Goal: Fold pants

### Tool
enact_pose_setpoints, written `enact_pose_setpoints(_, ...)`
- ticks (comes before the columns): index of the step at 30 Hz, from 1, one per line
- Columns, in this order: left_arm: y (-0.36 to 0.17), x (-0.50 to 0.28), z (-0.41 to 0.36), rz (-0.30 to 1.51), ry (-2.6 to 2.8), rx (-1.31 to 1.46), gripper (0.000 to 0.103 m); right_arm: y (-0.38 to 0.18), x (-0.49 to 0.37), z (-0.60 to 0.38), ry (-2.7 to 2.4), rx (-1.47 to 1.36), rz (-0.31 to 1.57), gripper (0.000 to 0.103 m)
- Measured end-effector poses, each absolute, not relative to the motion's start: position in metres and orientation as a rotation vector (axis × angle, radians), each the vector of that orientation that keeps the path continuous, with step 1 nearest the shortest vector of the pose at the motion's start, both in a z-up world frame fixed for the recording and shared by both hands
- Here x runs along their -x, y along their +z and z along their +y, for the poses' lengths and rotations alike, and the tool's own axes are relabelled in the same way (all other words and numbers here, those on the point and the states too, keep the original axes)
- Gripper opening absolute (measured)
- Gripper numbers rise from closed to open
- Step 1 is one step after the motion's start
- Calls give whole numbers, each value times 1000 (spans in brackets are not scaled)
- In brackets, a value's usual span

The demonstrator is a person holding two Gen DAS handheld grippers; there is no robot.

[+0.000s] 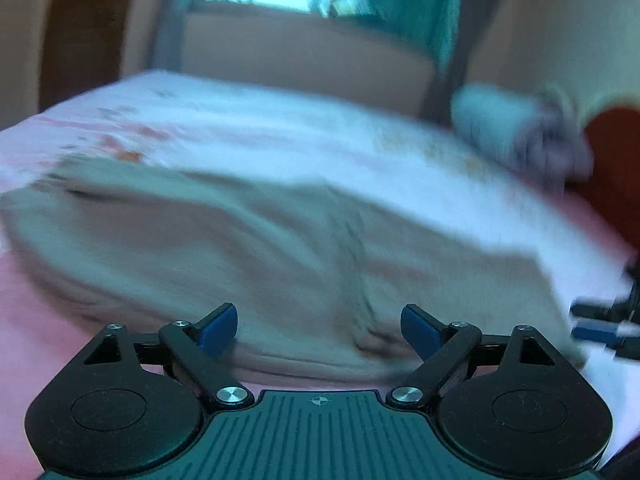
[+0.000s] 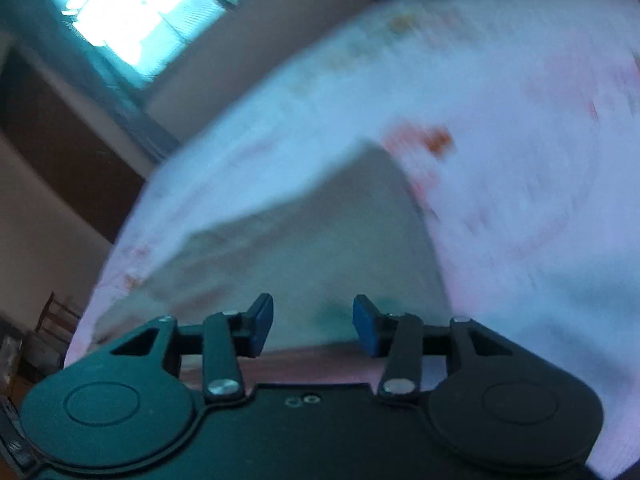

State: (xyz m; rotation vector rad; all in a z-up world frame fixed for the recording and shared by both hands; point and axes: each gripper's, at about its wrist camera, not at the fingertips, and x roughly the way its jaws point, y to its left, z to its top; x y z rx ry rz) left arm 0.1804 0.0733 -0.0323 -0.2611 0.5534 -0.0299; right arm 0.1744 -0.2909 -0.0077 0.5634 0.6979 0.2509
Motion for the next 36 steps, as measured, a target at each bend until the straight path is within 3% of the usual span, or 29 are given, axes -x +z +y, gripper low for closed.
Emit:
enact_pose_setpoints(6,-41,-140,200,463,107,520,88,9,-158,-258,324,-468,651,40)
enact_pose_setpoints(13,-84,-167,315,451,105,902,88,9,-160,-233,339,-472,688,43)
enact_pose_setpoints(23,-113,-242,356,550,44,903,88,17,-160,-201,311,-380,675,45)
enact_pose_setpoints(24,-114,-243,355,535,47,899,83,17,-162,-195,313,-362,675,47)
enact_pose_setpoints(26,-116,-241,357,534,84,926,43,16,-167,-178,324,-321,681,49)
enact_pose_setpoints(36,-70,-229,350,438,-10,873,39,1,-174,-77,330,103,684,60)
